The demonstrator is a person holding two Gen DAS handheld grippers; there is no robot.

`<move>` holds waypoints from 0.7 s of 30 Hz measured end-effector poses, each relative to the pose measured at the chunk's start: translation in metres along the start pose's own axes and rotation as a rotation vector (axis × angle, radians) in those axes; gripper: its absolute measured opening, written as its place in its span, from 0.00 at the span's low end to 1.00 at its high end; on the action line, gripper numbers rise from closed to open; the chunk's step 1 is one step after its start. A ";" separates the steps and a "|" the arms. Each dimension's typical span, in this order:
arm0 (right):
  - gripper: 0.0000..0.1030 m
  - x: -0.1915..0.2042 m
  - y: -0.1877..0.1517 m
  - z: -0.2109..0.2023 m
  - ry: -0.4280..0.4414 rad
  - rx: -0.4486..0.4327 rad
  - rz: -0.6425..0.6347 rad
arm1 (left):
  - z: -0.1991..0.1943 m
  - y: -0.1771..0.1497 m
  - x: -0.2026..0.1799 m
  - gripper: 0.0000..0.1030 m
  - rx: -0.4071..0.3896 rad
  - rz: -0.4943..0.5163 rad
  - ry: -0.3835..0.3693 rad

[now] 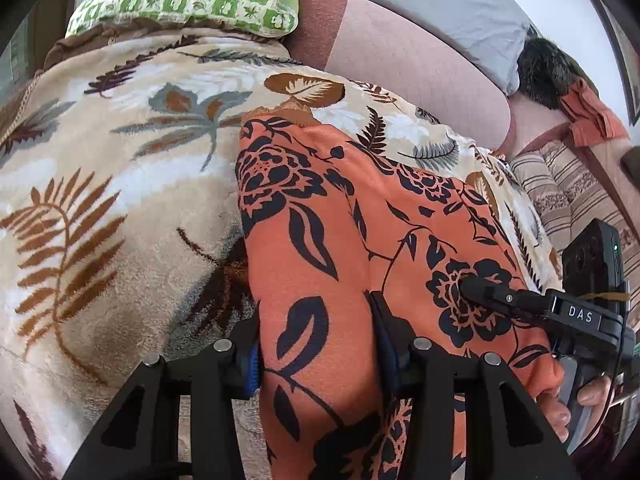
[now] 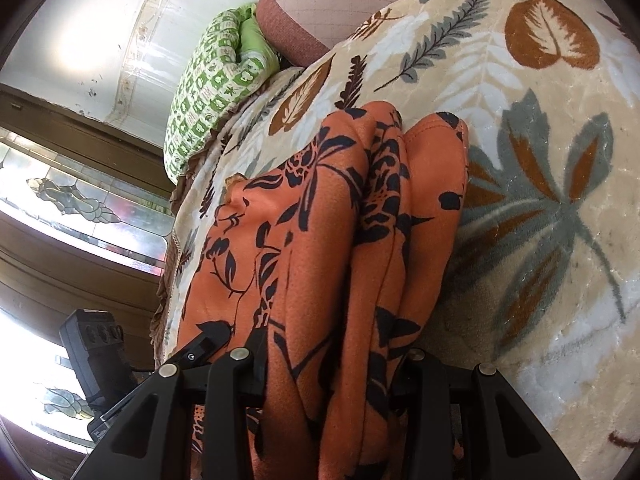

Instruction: Fold small clothes

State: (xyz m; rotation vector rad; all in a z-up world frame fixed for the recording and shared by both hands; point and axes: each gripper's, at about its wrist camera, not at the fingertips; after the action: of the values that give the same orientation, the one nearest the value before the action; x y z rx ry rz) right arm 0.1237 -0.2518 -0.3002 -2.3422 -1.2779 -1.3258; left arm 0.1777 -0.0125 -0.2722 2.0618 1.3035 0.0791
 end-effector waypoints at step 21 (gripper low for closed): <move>0.57 0.004 0.006 0.002 -0.103 0.035 -0.043 | -0.003 0.001 -0.010 0.55 -0.006 0.082 0.099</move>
State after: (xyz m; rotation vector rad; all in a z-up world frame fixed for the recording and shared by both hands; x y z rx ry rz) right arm 0.1302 -0.2521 -0.2974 -2.4007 -1.3769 -1.1989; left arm 0.1723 -0.0198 -0.2665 2.1299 1.2752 0.2236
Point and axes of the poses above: each gripper's, at about its wrist camera, not at the fingertips, and z roughly the way its jaws point, x to its left, y to its top, and after that the axes turned 6 degrees about z, right-handed
